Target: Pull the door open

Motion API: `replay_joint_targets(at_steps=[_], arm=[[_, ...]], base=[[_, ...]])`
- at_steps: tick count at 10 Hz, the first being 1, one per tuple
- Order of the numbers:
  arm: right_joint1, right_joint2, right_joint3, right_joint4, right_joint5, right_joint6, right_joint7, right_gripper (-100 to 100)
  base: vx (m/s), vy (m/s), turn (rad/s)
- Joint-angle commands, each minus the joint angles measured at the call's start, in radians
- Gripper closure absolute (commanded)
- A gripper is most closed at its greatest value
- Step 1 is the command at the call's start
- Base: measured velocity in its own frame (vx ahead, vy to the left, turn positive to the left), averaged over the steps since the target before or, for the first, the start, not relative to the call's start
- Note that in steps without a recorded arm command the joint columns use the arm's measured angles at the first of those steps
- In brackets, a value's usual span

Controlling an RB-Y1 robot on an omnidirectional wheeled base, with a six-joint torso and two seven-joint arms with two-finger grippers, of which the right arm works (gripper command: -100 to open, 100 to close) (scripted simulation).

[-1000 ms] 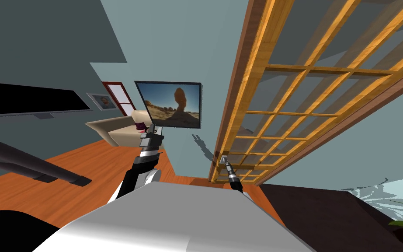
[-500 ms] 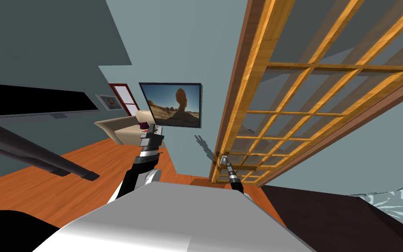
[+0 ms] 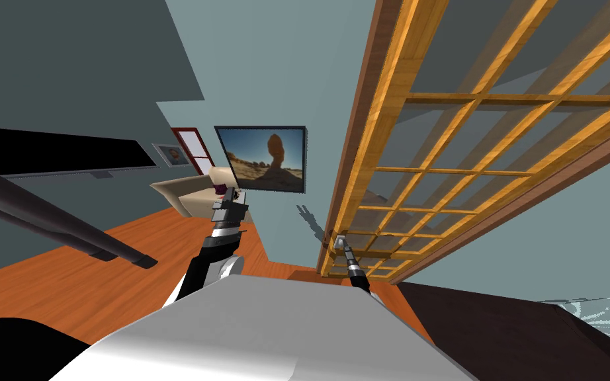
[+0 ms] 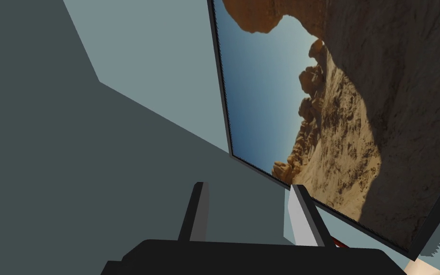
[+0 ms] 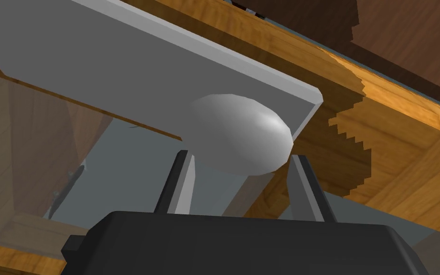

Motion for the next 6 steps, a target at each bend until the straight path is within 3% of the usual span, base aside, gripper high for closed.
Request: replay_joint_targets(at_steps=[1,6], arm=[[-0.011,0.029,0.026,0.013,0.011,-0.014,0.001,100],[-0.010,0.025,0.033,0.013,-0.013,-0.014,-0.041,100]], base=[[0.000,0.000,0.000],[-0.016,-0.008,0.033]])
